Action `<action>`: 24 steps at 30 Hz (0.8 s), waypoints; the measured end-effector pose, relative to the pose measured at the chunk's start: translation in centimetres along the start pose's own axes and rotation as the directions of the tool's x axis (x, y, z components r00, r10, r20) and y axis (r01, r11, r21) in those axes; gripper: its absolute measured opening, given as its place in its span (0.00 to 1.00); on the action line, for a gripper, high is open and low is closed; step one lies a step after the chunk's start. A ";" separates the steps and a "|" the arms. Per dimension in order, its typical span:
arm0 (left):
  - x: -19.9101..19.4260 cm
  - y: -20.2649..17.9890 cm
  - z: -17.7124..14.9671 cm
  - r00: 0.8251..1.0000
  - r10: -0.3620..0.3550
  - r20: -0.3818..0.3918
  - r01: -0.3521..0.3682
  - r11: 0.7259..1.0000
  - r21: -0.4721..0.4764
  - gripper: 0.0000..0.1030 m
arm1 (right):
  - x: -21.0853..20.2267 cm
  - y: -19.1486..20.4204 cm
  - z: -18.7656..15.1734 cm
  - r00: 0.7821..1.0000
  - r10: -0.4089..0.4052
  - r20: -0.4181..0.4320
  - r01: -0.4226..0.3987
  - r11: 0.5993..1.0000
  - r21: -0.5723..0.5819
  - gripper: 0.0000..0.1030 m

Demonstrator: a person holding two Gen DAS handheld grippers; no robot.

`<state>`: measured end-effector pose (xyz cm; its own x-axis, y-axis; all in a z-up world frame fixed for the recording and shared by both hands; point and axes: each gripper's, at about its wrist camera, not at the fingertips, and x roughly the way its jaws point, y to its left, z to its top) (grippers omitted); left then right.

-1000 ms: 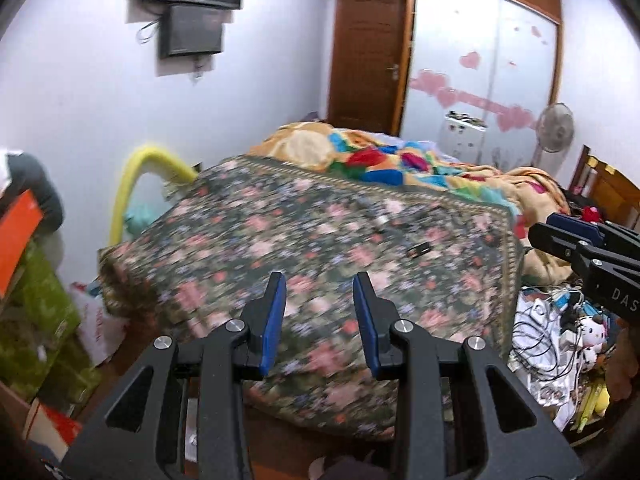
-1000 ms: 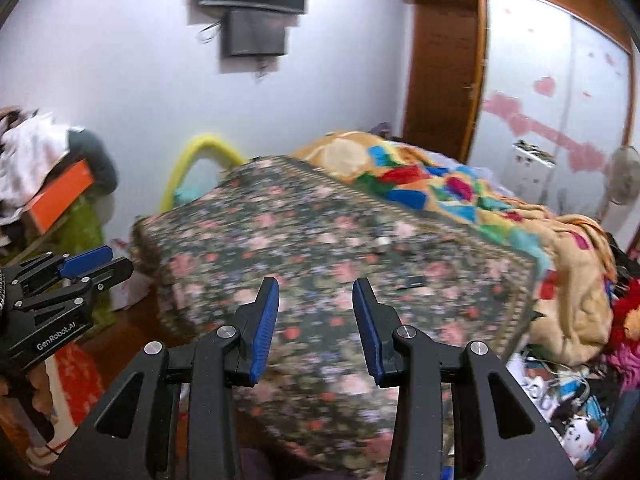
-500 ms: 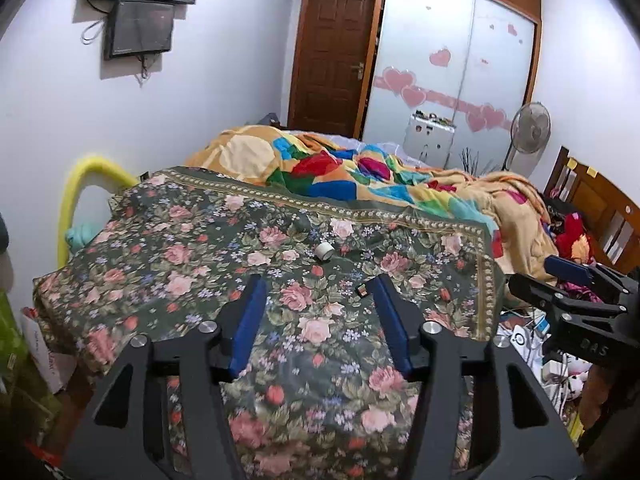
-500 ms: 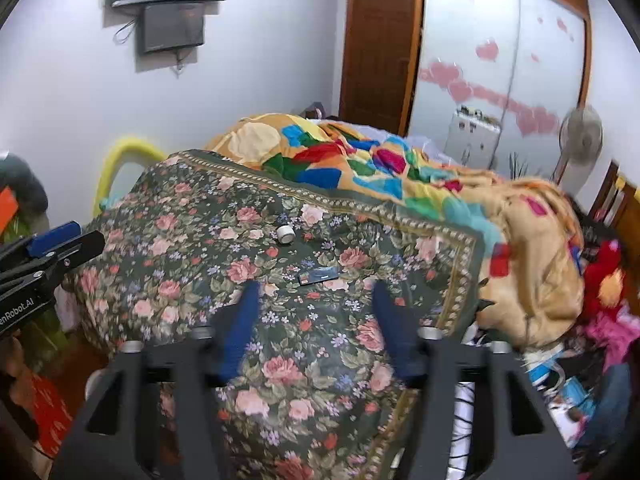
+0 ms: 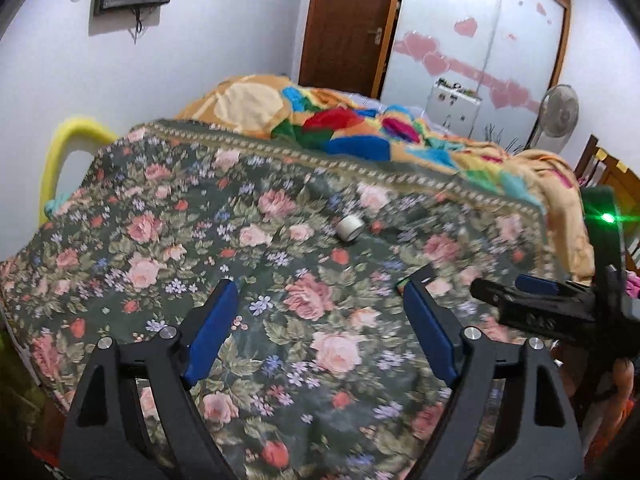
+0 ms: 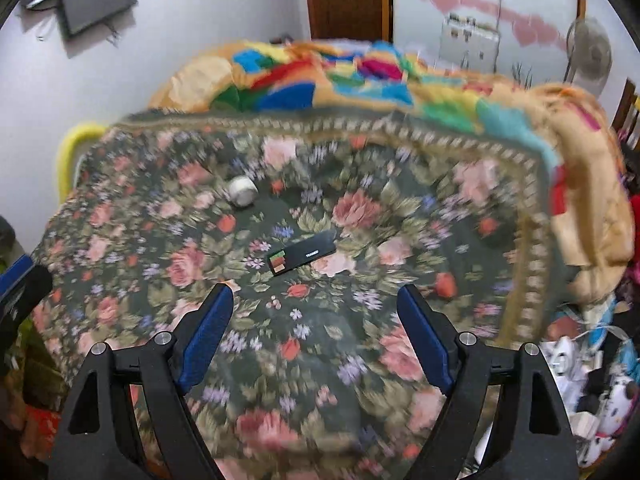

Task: Collect trash
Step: 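Grasp the white tape roll with the left gripper while the right grasps the black TRAINER card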

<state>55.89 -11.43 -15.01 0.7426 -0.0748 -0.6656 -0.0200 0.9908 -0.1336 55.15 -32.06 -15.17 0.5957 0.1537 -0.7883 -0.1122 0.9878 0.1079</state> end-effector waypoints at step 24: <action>8.6 0.7 -1.8 0.996 0.038 -0.080 -0.032 0.997 0.073 0.81 | 11.1 0.0 0.0 0.998 -0.025 -0.065 0.023 0.999 -0.028 0.22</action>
<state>61.04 -11.58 -22.09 0.6854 -0.0458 -0.7267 0.0047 0.9983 -0.0584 61.77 -30.32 -23.91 0.5458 0.1269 -0.8282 -0.1201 0.9901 0.0726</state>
